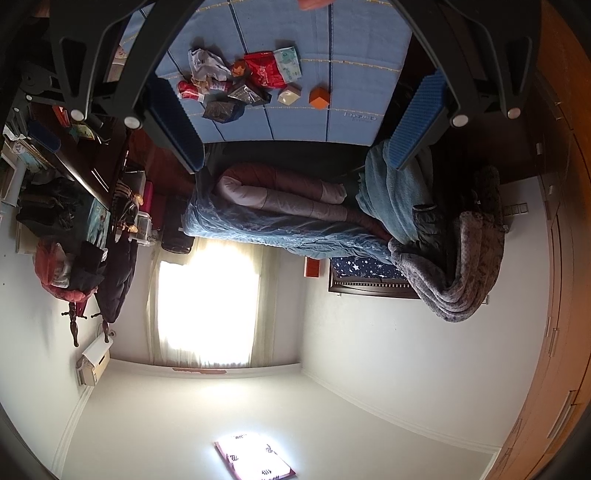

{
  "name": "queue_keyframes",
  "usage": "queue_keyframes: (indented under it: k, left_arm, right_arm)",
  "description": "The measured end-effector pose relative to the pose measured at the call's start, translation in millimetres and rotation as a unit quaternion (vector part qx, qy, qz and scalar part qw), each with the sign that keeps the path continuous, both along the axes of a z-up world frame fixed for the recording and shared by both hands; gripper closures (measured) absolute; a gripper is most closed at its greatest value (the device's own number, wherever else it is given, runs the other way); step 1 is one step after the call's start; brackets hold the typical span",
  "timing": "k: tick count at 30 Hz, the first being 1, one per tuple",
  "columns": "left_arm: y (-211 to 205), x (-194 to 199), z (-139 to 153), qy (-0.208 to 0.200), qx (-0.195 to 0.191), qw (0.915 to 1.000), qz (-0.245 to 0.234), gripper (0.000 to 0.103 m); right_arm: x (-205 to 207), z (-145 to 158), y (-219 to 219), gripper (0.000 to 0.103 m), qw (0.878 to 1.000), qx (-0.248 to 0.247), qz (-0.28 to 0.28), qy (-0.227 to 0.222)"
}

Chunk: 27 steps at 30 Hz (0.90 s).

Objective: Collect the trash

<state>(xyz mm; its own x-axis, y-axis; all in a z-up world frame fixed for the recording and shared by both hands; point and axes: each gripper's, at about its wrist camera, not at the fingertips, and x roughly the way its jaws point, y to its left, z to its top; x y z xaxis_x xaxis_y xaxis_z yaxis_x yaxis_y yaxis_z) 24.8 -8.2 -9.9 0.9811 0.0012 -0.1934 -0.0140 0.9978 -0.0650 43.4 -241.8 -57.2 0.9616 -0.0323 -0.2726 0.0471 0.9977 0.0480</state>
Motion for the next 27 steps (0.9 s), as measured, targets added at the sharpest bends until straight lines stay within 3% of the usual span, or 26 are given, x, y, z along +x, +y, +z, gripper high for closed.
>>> queue_keyframes:
  k: [21,24,27]
  left_arm:
    - [-28.3,29.2,-11.4,0.015,0.020,0.9997,-0.007,0.003]
    - [-25.8,42.7,-30.1,0.035,0.026,0.9990,0.011,0.003]
    - [-22.9,72.0,-67.4,0.100,0.028,0.9945,0.012,0.003]
  right_arm:
    - [34.8,-13.1,-21.9,0.004,0.999,0.020,-0.003,0.040]
    - [42.6,-24.2,-23.8,0.004,0.998,0.018,-0.003,0.057]
    - [59.2,-45.3,-23.1,0.004,0.996,0.011,-0.004,0.092]
